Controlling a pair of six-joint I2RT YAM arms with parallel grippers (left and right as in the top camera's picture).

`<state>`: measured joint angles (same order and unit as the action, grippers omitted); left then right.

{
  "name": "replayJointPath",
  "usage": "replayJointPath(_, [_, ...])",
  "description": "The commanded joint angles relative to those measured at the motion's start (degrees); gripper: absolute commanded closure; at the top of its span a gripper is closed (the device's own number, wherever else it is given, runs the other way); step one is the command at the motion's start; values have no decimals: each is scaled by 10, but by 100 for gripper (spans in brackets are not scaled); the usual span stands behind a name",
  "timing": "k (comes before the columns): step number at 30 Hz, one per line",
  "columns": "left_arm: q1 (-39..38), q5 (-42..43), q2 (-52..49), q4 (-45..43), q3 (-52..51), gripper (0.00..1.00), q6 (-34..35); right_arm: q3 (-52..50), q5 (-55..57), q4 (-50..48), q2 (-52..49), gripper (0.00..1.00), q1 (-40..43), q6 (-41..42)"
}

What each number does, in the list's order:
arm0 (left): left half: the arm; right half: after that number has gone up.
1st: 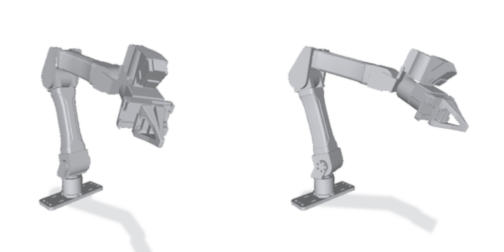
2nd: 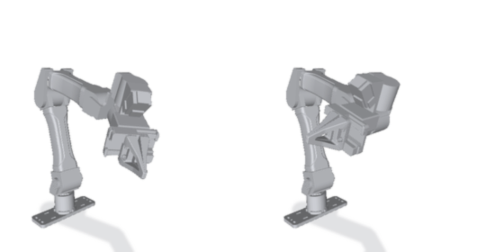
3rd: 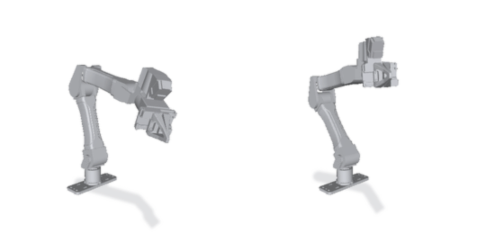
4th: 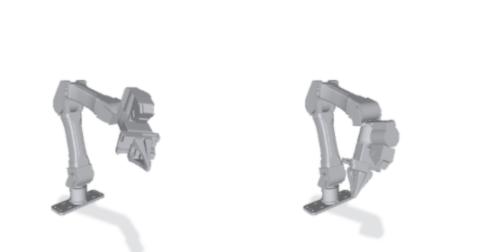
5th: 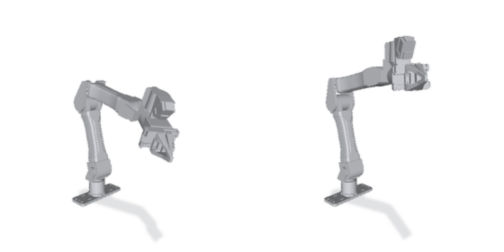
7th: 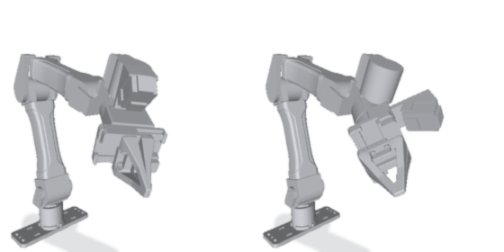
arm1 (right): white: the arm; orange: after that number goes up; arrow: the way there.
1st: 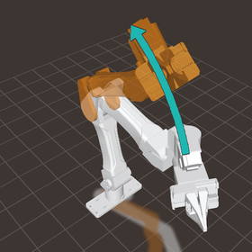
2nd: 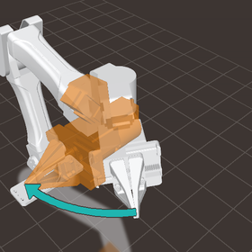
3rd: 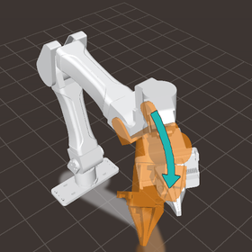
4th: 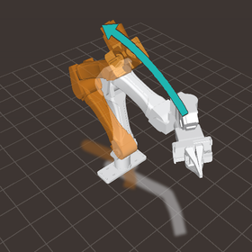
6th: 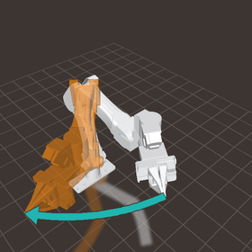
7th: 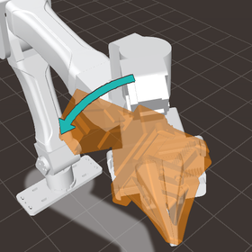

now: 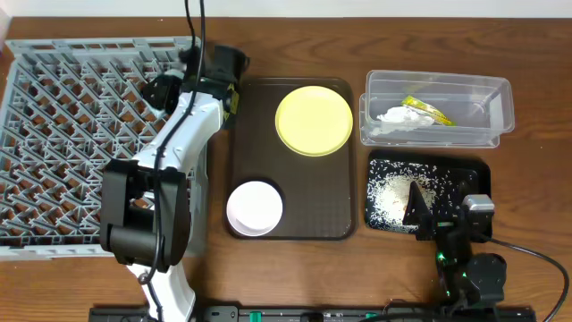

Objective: Sort waste into correct bins and load items into the dishwasher
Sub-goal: 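Carry the light-blue bowl to the dish rack and stand it upright, then grasp the pink-white bowl rim on the brown tray with the left gripper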

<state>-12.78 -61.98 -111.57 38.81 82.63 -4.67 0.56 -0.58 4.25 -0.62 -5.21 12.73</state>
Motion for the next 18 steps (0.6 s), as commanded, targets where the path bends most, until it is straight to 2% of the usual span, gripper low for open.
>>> replayJointPath(1, [-8, 39, 8, 32, 0, 40, 88, -2, 3, 0, 2, 1, 3, -8])
replayJointPath(7, [-41, 200, 62, 77, 0, 34, 119, -2, 3, 0, 2, 1, 3, -8])
replayJointPath(15, [-90, 520, 174, 153, 0, 35, 136, -2, 3, 0, 2, 1, 3, -8])
replayJointPath(18, [-102, 572, 201, 216, 0, 35, 162, -2, 3, 0, 2, 1, 3, -8])
